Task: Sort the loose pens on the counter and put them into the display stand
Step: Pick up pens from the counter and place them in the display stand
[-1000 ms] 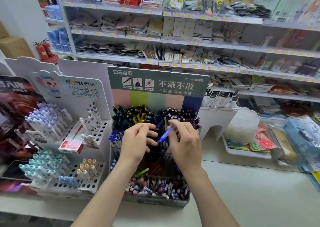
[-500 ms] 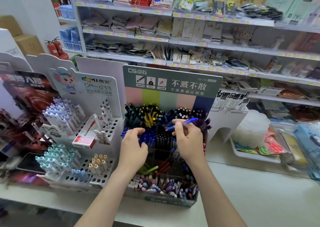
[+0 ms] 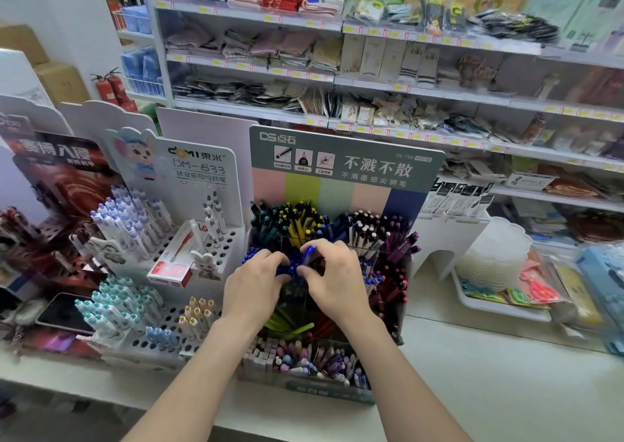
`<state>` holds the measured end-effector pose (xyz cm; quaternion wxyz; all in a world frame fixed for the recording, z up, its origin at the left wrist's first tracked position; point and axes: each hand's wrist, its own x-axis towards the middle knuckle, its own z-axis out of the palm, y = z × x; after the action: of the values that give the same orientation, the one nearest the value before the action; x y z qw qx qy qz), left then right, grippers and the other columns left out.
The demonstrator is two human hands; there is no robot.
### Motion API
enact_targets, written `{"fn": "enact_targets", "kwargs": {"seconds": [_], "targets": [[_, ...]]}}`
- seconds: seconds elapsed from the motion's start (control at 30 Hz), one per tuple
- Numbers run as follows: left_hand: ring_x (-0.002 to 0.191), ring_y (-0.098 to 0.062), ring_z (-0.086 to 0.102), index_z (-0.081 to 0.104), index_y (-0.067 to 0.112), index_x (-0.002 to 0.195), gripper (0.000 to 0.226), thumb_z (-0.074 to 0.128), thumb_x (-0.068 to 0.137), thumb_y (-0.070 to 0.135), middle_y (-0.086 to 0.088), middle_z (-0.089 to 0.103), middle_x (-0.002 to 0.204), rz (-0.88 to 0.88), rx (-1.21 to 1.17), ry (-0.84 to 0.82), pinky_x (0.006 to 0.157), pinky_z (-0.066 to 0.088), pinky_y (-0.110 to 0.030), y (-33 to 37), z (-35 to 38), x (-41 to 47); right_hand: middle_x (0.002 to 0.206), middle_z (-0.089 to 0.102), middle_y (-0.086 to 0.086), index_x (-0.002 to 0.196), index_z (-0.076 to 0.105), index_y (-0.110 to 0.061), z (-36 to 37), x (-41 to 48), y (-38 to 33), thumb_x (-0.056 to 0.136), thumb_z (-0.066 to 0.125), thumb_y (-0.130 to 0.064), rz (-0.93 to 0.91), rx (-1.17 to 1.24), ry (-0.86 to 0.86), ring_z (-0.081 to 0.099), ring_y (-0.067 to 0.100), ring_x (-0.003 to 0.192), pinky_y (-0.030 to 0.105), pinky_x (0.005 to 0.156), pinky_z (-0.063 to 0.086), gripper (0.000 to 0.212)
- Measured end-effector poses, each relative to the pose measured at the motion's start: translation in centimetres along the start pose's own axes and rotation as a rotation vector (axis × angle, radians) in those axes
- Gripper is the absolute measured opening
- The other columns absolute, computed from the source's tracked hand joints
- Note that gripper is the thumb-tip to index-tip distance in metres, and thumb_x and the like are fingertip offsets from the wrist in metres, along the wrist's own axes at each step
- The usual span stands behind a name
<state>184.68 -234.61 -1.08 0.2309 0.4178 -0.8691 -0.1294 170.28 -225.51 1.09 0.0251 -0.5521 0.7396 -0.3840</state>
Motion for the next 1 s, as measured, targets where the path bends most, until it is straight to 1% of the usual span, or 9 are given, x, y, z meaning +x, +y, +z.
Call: {"fn": "enact_targets", "kwargs": {"seconds": [0.13,0.27,0.37,0.5,0.6,0.7,0.8,0.9,1.0], "targets": [[0.088,-0.025,0.069,0.069,0.028,0.119,0.022,0.074,0.098,0.032,0.009,0.064,0.107,0.009,-0.077,0.028,0.072,0.059,-0.046,-0.4,0.8,-0.3,0.087,0.068,-0.014,0.117,0.06,-0.026,-1.0,0.1,-0.2,0.095,0.075,-0.011,0.013,0.217,0.061,0.068,0.005,0.084,0.025,0.079,0.055,0.031],[0.089,-0.019,0.068,0.065,0.026,0.127,0.033,0.077,0.096,0.025,0.009,0.062,0.111,0.01,-0.16,0.056,0.072,0.06,-0.044,-0.6,1.2,-0.3,0.095,0.073,-0.007,0.129,0.048,-0.019,-1.9,0.2,-0.1,0.099,0.068,-0.002,0.038,0.311,0.256,0.072,0.002,0.091,0.014,0.082,0.053,0.04],[0.083,-0.02,0.067,0.054,0.029,0.142,0.058,0.081,0.091,0.03,0.008,0.051,0.124,0.007,-0.059,0.017,0.065,0.06,-0.04,-0.4,0.9,0.1,0.099,0.071,-0.006,0.131,0.044,-0.024,-1.5,-0.1,0.1,0.102,0.065,-0.003,-0.004,0.246,0.149,0.071,0.004,0.089,0.022,0.08,0.057,0.041],[0.08,-0.022,0.067,0.064,0.031,0.131,0.043,0.08,0.092,0.033,0.008,0.048,0.12,0.004,0.102,-0.004,0.059,0.054,-0.039,-0.4,0.3,0.7,0.087,0.064,-0.007,0.13,0.047,-0.029,-0.7,0.4,0.3,0.112,0.05,-0.019,-0.062,0.095,-0.016,0.059,0.018,0.07,0.048,0.067,0.052,0.021],[0.078,-0.024,0.069,0.068,0.027,0.12,0.033,0.082,0.091,0.034,0.008,0.057,0.114,-0.046,0.089,0.042,0.056,0.048,-0.035,-0.2,0.4,0.3,0.084,0.053,-0.018,0.129,0.058,-0.023,-1.3,1.2,-0.3,0.109,0.055,-0.016,-0.13,0.008,0.043,0.057,0.017,0.081,0.042,0.077,0.05,0.021],[0.086,-0.023,0.069,0.066,0.029,0.118,0.034,0.083,0.089,0.034,0.012,0.06,0.112,0.004,0.006,0.006,0.064,0.055,-0.04,-0.4,0.7,-0.2,0.094,0.067,-0.008,0.127,0.059,-0.022,-1.8,1.5,-0.8,0.107,0.059,-0.013,-0.158,0.049,-0.127,0.066,0.013,0.083,0.033,0.077,0.055,0.022],[0.089,-0.015,0.065,0.066,0.033,0.115,0.037,0.087,0.085,0.038,0.016,0.061,0.107,0.021,-0.07,-0.05,0.073,0.059,-0.044,-1.1,0.0,0.4,0.08,0.07,-0.002,0.121,0.056,-0.023,-1.9,2.3,-0.2,0.108,0.059,-0.015,-0.072,0.058,-0.054,0.064,0.014,0.066,0.044,0.066,0.055,0.016],[0.088,-0.018,0.066,0.064,0.032,0.12,0.036,0.083,0.089,0.034,0.013,0.06,0.108,-0.02,-0.058,0.03,0.067,0.059,-0.043,-0.9,-0.2,0.2,0.081,0.07,-0.001,0.119,0.059,-0.026,-2.3,2.6,-0.3,0.11,0.055,-0.02,-0.084,0.065,-0.199,0.067,0.019,0.071,0.047,0.07,0.056,0.011],[0.08,-0.021,0.066,0.065,0.028,0.126,0.035,0.078,0.094,0.034,0.009,0.051,0.116,-0.074,-0.029,0.049,0.063,0.059,-0.042,-0.7,0.3,-0.3,0.084,0.072,-0.003,0.122,0.059,-0.022,-2.9,2.9,-1.2,0.111,0.052,-0.018,-0.11,0.09,-0.019,0.069,0.016,0.074,0.042,0.071,0.057,0.013]]}}
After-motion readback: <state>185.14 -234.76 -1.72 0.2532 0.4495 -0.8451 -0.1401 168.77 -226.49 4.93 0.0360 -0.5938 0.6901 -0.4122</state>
